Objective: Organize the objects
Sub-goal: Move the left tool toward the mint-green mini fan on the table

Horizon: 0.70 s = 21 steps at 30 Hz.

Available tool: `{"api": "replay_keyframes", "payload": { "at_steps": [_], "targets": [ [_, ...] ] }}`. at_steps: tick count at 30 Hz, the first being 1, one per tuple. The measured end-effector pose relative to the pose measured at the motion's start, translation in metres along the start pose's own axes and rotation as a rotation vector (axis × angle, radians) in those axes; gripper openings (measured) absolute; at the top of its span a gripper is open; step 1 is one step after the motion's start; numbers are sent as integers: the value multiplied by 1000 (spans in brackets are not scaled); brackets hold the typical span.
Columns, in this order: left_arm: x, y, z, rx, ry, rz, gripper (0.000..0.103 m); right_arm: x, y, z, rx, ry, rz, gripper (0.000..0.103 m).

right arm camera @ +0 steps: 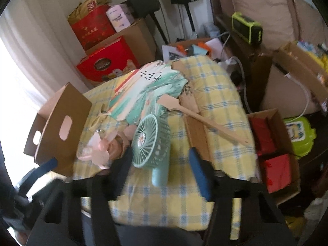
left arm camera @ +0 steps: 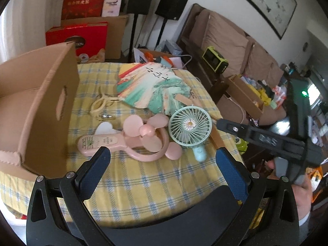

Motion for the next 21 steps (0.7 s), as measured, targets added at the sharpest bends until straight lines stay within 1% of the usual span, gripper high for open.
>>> {"api": "replay_keyframes", "payload": {
  "at_steps": [2,4,6,8,9,11,13,16,18,19,21],
  "targets": [
    [-2,-5,-2,8,0,6,102,-6,-9,-3,-26,-26,12,39],
    [-5,-9,-2,21,8,13,102,-9,-20,-6,-19,-39,32,39],
    [-8,-13,0,38,24,18,102,-10,-28,-10,-37,-55,51,39],
    [-11,-17,2,61,42,22,102,-10,-34,-15,-52,-69,65,41],
    [-13,-19,4,75,54,25,102,-10,-34,-19,-65,-77,68,43],
    [-16,-24,7,103,76,34,102,-9,-34,-25,-89,-95,69,44],
    [-19,-30,7,125,90,44,102,-10,-31,-32,-92,-104,61,44],
    [-24,-36,3,153,97,52,102,-11,-28,-46,-70,-120,53,44],
    [-28,-41,-1,173,96,57,101,-11,-29,-53,-92,-139,56,42],
    [-31,-46,-4,186,98,64,100,-12,-30,-55,-105,-143,60,42],
    [-38,-57,-8,207,100,90,90,-12,-31,-59,-127,-161,64,42]
  ]
}}
Point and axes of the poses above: each gripper's, at about its wrist camera, not at the fingertips, and y roughly against the way its jaws point, z to its left, x to its underside, the point moved 2 cm from there along -y, roughly the way its jaws point, and after that the axes turned 8 degrees about -y, right-handed, at the moved point
